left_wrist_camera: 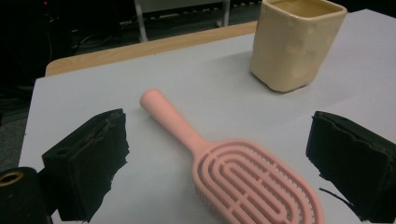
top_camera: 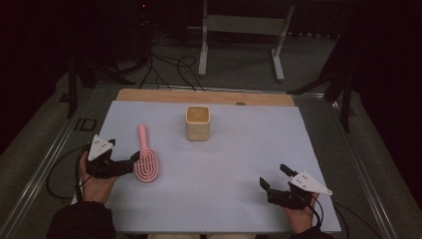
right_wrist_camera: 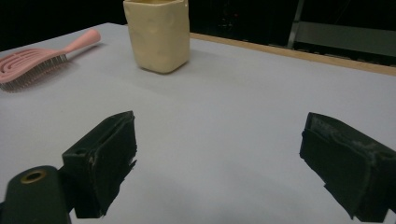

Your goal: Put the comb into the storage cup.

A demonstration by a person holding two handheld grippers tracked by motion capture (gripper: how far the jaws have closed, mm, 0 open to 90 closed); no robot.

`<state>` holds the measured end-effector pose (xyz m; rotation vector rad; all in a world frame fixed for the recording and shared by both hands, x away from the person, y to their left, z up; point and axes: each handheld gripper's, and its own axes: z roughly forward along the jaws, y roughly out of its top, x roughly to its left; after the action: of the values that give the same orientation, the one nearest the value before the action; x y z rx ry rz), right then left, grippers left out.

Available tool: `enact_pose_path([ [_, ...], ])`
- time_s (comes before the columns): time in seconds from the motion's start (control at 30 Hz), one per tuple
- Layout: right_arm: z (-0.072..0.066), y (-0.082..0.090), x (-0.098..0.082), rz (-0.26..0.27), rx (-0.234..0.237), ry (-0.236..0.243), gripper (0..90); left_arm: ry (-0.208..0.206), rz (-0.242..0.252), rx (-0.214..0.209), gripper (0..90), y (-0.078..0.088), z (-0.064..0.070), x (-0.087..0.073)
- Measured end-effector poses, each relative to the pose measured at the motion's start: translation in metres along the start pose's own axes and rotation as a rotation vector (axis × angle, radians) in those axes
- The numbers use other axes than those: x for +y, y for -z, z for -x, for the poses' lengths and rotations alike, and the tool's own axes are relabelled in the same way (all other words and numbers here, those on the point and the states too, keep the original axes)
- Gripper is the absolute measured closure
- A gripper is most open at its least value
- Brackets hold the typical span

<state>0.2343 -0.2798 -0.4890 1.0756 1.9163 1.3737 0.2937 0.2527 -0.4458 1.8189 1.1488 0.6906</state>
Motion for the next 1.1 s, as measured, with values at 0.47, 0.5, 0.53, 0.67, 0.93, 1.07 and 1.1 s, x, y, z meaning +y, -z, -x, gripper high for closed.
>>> enact_pose_path([
  [0.47, 0.0, -0.001, 0.0, -0.005, -0.001, 0.001, 10.7, 0.026, -0.032, -0.045, 14.3, -0.026, -0.009, 0.017],
  [0.5, -0.001, -0.001, 0.0, -0.004, -0.001, 0.002, 10.6, 0.027, -0.036, -0.043, 15.2, -0.027, -0.01, 0.019],
  [0.53, -0.001, -0.001, 0.0, -0.003, 0.0, 0.001, 10.6, 0.027, -0.041, -0.035, 17.4, -0.031, -0.012, 0.024],
  [0.67, -0.001, -0.001, 0.0, -0.004, 0.001, 0.001, 10.7, 0.021, -0.043, -0.034, 25.3, -0.037, -0.016, 0.032],
  [0.93, -0.002, -0.002, 0.0, -0.005, 0.005, 0.004, 10.7, -0.009, -0.064, -0.054, 43.9, -0.054, -0.022, 0.044],
  [1.07, -0.001, -0.002, -0.001, -0.005, 0.005, 0.005, 10.7, -0.015, -0.068, -0.045, 53.0, -0.06, -0.025, 0.047],
  [1.1, -0.001, -0.002, -0.001, -0.005, 0.004, 0.004, 10.6, -0.019, -0.074, -0.04, 55.2, -0.063, -0.028, 0.048],
])
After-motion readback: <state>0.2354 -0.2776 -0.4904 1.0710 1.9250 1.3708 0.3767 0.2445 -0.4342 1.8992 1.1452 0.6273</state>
